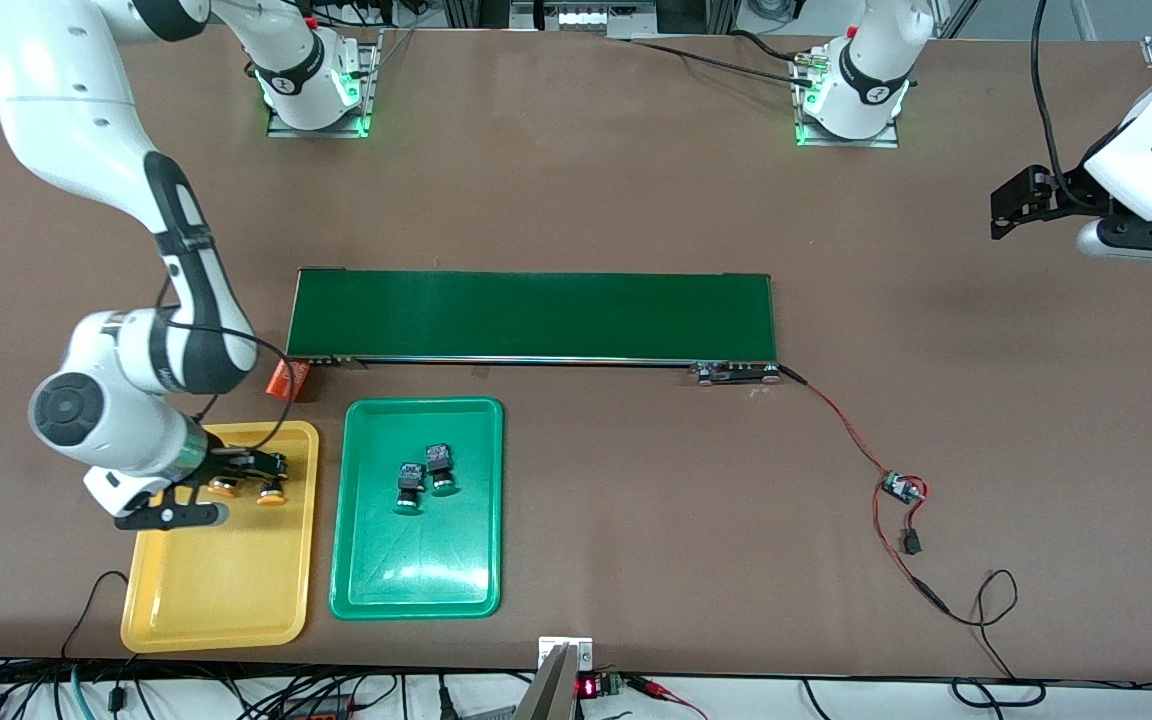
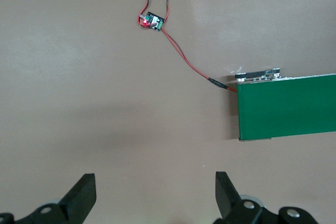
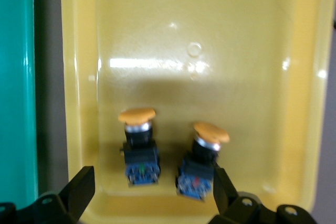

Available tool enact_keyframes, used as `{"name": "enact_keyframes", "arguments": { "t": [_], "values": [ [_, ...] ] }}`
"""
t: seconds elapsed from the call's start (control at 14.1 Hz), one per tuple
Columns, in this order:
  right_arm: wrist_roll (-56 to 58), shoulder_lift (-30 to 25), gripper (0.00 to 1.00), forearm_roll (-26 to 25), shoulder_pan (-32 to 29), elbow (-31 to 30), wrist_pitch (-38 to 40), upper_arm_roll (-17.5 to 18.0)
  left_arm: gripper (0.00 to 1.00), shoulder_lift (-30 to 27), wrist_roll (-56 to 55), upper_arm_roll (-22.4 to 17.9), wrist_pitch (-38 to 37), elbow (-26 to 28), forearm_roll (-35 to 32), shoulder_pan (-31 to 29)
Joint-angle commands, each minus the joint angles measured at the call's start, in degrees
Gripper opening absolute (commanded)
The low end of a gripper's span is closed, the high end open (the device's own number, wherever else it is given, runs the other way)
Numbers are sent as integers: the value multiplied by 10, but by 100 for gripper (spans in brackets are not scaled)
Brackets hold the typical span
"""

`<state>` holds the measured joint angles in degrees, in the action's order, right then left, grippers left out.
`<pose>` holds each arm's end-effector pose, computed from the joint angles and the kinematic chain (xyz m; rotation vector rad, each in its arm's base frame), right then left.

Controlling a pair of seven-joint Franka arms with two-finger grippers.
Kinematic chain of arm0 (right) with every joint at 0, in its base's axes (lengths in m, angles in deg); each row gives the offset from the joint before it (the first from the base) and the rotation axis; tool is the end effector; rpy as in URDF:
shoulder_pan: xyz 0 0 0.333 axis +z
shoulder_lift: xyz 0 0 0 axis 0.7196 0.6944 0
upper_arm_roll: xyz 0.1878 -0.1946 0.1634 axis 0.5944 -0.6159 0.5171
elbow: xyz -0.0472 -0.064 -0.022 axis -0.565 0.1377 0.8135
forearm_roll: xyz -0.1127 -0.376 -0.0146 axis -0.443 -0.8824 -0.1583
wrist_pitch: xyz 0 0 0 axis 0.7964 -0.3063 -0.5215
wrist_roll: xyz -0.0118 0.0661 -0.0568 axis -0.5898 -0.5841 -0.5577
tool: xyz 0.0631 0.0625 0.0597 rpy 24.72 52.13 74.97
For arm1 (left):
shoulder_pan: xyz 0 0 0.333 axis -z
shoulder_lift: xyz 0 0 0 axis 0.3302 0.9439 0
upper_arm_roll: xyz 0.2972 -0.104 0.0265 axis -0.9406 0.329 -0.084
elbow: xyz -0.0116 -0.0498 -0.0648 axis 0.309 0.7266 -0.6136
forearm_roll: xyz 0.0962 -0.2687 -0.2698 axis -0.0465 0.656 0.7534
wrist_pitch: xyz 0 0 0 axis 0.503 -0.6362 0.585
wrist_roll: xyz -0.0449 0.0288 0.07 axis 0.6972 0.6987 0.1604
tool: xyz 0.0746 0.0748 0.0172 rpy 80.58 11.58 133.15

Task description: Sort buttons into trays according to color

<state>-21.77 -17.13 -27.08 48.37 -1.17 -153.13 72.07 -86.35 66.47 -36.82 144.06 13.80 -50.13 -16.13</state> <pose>0.7328 0.0294 0.2793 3.0914 0.0940 0.0440 0.5407 -0.0376 0.6112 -3.1010 0.1462 0.1099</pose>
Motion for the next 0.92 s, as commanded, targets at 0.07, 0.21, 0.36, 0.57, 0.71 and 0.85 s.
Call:
{"name": "enact_keyframes", "arguments": {
  "t": [0.07,0.21,0.36,0.57,0.71,0.85],
  "values": [
    [12,-92,100,6,-18,-8,125,8,100,-5,8,-2,-13,-6,5,-1],
    [12,-143,100,1,-23,-8,157,8,100,-5,7,-2,-13,-6,5,-1],
    [12,-182,100,0,-29,-9,199,7,100,-5,8,-2,-14,-6,5,-1],
    [11,-247,100,1,-43,-19,255,7,100,-5,7,-2,-14,-6,5,-1],
    [7,-284,100,1,-33,-31,278,-11,100,-5,9,-3,-14,-6,5,-1],
    [8,-320,100,6,10,-56,277,-73,100,-5,8,-3,-14,-6,5,-1]
  ]
}}
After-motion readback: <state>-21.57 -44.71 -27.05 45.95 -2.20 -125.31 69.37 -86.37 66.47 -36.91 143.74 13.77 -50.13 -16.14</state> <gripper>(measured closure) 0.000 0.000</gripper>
